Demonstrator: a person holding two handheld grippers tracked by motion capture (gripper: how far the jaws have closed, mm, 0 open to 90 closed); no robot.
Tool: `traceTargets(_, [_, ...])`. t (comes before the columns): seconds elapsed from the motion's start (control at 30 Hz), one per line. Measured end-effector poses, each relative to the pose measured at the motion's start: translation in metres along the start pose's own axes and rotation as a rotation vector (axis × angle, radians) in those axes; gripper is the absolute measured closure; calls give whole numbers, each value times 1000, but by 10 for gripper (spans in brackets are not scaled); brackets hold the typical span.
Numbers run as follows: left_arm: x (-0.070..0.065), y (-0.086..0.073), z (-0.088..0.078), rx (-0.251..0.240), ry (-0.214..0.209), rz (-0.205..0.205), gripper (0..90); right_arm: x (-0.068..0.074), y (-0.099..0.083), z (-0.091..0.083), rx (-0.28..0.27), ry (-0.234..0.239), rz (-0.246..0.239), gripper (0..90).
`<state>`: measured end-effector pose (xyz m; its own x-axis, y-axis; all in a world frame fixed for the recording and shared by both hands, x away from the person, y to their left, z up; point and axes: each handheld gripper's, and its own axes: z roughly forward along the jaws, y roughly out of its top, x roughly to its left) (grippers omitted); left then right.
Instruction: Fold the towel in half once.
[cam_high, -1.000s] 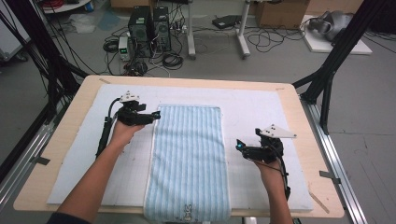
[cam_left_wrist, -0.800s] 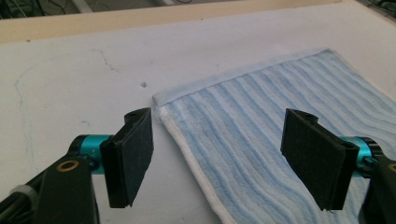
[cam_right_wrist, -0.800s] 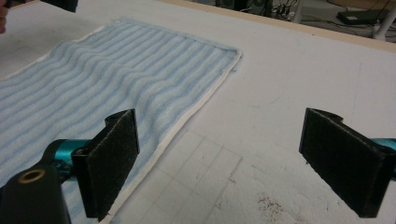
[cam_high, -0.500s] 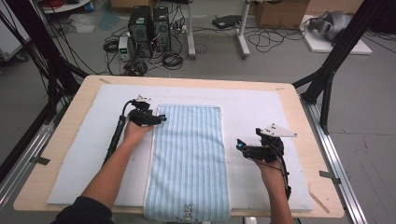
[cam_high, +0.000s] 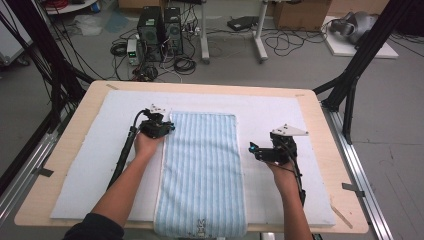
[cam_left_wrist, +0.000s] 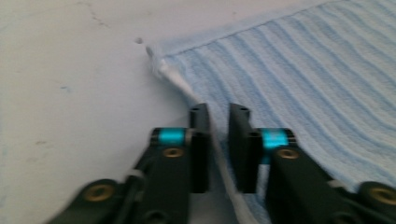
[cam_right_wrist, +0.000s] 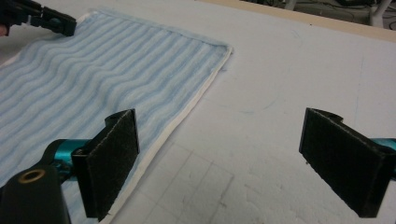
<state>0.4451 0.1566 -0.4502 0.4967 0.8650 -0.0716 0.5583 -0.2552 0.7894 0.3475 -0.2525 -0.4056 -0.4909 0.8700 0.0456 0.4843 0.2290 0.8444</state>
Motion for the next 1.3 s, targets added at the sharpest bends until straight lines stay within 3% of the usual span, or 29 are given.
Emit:
traceTargets(0.2, [4,0,-1,1,-26,-53,877,-1,15,29,39,0,2,113])
traceTargets(0.4, [3,0,-2,6,-25,-39,877,-1,24,67,122,-6,26,158])
traceTargets(0.5, [4,0,-2,9,-33,-44,877,-1,27,80,126,-18,51,160])
traceTargets(0.67, [5,0,-1,9,-35,-52,877,3,32,96,141,-13,28,165])
traceTargets(0.77, [5,-1,-1,6,-38,-56,876,4,33,106,163,-8,42,177])
traceTargets(1.03, [5,-1,-2,9,-36,-61,876,14,34,126,224,-34,22,449])
traceTargets(1.23, [6,-1,-2,9,-44,-75,876,20,36,127,224,18,8,827])
traceTargets(1.3, [7,-1,-2,4,-49,-81,877,20,35,127,223,33,27,852])
